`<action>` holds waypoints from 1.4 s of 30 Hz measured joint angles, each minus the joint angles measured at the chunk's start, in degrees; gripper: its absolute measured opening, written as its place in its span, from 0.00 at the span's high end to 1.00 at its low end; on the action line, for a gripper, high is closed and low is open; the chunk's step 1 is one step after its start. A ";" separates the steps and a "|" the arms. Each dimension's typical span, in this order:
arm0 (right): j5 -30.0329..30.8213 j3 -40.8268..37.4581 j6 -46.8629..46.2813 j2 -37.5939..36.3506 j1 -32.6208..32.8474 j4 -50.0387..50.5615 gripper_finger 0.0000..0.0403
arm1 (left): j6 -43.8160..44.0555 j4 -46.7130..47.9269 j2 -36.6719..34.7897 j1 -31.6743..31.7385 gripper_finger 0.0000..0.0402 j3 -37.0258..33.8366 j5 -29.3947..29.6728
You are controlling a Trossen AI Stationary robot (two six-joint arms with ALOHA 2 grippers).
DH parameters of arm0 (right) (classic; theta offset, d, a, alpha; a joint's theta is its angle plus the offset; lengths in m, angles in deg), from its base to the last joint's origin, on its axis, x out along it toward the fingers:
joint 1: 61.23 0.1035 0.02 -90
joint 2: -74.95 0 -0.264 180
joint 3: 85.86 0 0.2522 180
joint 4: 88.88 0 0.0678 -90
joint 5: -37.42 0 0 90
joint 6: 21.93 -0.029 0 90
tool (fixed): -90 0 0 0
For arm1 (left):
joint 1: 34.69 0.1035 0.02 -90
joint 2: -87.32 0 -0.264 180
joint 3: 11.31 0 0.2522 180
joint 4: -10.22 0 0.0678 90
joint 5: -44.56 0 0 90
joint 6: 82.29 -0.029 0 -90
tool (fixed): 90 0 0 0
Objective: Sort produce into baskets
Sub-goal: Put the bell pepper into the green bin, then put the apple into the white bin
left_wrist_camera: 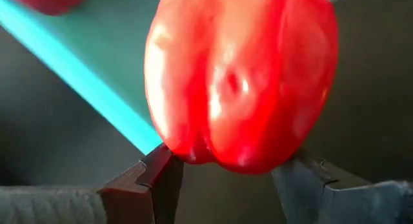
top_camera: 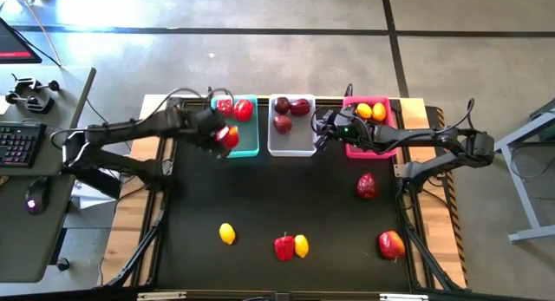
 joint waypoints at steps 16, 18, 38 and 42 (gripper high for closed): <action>-0.45 0.00 -0.66 0.00 0.00 0.07 1.00 | -16.96 -11.50 14.80 20.54 0.53 -0.02 -4.08; -0.50 0.00 -0.66 0.00 0.00 0.16 1.00 | -17.95 -10.99 15.75 20.87 0.53 0.46 -4.13; -0.61 0.00 -0.64 0.00 0.00 0.45 1.00 | -22.36 -8.54 20.16 21.02 0.37 2.16 -0.93; -0.61 0.00 -0.64 0.00 0.00 0.47 1.00 | -23.60 -8.20 20.04 20.80 0.35 2.16 0.60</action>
